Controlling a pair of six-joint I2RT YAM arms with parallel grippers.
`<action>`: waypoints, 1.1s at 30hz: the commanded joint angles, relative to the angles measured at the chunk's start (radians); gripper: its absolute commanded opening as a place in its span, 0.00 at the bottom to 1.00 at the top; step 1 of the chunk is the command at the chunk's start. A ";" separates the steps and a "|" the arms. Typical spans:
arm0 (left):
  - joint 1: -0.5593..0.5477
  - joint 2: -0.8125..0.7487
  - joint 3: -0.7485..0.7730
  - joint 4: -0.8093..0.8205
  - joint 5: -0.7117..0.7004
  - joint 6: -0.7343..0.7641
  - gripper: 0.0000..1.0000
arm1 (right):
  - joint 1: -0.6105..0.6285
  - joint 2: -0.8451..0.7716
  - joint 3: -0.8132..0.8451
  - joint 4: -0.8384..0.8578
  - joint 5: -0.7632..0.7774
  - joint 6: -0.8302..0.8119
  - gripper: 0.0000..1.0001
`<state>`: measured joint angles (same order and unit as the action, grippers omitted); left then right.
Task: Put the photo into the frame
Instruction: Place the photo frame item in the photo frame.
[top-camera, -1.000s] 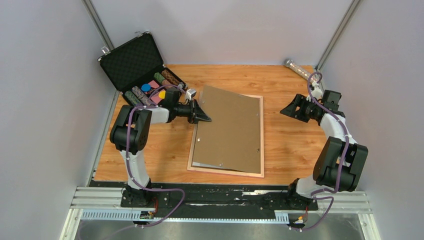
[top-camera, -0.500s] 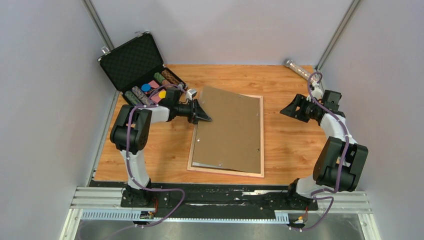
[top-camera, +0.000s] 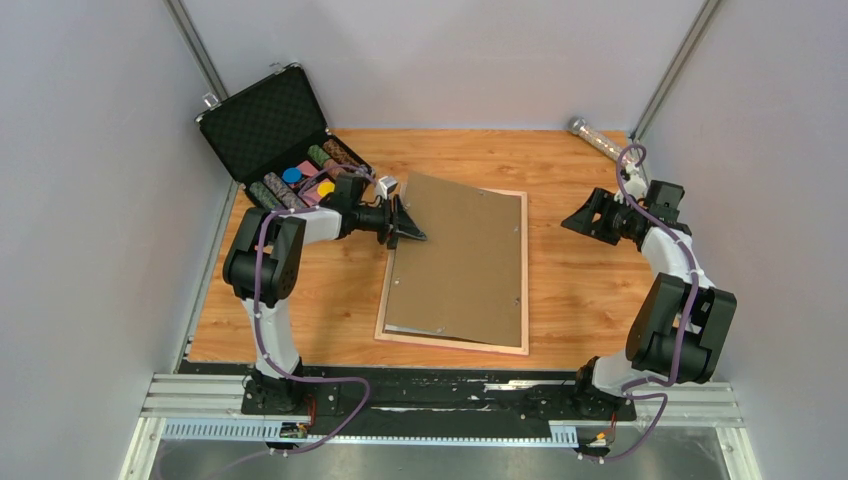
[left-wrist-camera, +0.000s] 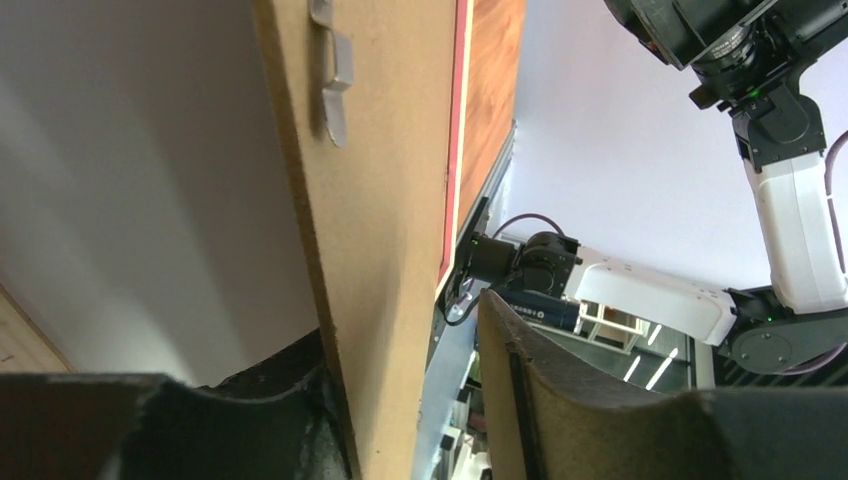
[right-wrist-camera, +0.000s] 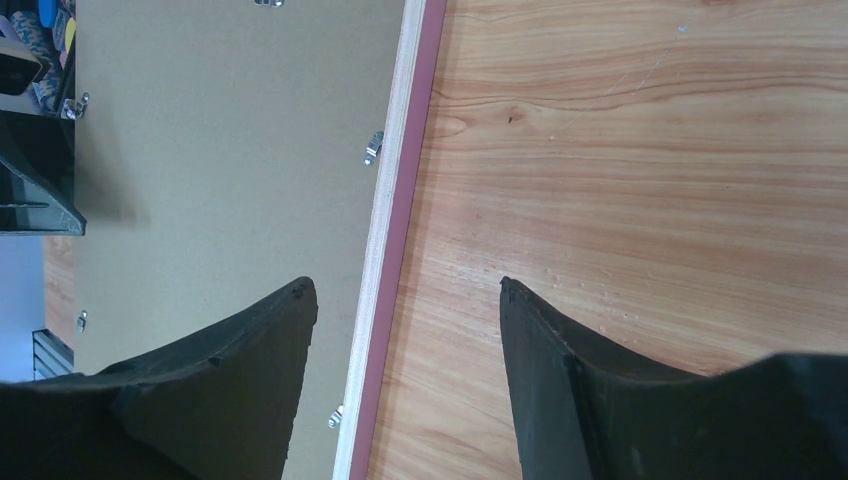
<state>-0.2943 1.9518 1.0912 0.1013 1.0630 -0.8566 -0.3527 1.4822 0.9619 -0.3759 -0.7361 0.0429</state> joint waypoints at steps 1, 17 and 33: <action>-0.014 -0.001 0.050 -0.064 0.000 0.070 0.53 | -0.009 -0.008 0.000 0.042 -0.031 -0.002 0.66; -0.017 -0.012 0.148 -0.319 -0.106 0.245 1.00 | -0.012 -0.016 -0.001 0.038 -0.037 -0.001 0.66; -0.041 -0.057 0.213 -0.506 -0.288 0.398 1.00 | -0.018 -0.025 -0.002 0.038 -0.043 0.004 0.66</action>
<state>-0.3241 1.9526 1.2522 -0.3580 0.8238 -0.5266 -0.3634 1.4822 0.9619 -0.3763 -0.7540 0.0433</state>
